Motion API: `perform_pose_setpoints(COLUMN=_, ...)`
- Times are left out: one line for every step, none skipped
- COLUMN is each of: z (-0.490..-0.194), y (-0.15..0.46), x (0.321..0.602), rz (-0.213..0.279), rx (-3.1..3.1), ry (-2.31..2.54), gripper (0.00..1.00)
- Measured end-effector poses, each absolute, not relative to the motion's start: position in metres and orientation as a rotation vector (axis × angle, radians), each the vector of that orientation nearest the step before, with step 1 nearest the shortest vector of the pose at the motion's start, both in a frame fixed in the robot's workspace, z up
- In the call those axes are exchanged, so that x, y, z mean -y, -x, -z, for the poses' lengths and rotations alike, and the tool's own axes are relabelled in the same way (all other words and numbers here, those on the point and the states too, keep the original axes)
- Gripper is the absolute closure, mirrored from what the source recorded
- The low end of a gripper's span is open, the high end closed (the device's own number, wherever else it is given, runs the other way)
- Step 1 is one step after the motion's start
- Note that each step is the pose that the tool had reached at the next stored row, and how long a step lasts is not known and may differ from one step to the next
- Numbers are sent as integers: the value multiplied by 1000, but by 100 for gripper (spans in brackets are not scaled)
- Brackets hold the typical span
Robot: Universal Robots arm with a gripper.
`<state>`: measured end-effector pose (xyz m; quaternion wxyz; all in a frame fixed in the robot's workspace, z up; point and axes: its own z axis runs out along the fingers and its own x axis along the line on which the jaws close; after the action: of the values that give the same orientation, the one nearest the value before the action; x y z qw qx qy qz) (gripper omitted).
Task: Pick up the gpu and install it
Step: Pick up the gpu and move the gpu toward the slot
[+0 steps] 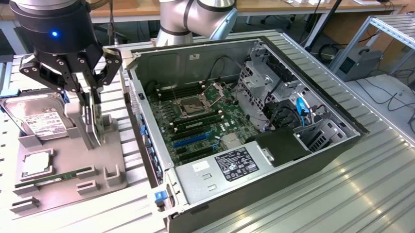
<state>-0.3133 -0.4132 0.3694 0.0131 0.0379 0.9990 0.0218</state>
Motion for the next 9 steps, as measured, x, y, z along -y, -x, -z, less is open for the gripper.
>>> perform_pose_setpoints(z=-370, y=313, x=413, rz=-68, rx=-3112, ry=-118, gripper=73)
perform_pose_setpoints(z=-371, y=313, x=413, rz=-68, rx=-3112, ry=-118, gripper=73)
perform_pose_setpoints(z=-372, y=313, x=413, rz=-68, rx=-3112, ry=-118, gripper=73)
perform_pose_setpoints(z=-373, y=313, x=413, rz=-68, rx=-3112, ry=-118, gripper=73)
perform_pose_setpoints(z=-375, y=313, x=413, rz=-68, rx=-3112, ry=-118, gripper=73)
perform_pose_setpoints(z=-376, y=313, x=413, rz=-68, rx=-3112, ry=-118, gripper=73)
perform_pose_setpoints(z=-377, y=313, x=413, rz=-68, rx=-3112, ry=-118, gripper=73)
perform_pose_setpoints(z=-378, y=313, x=413, rz=-68, rx=-3112, ry=-118, gripper=73)
perform_pose_setpoints(z=-379, y=313, x=413, rz=-68, rx=-3112, ry=-118, gripper=73)
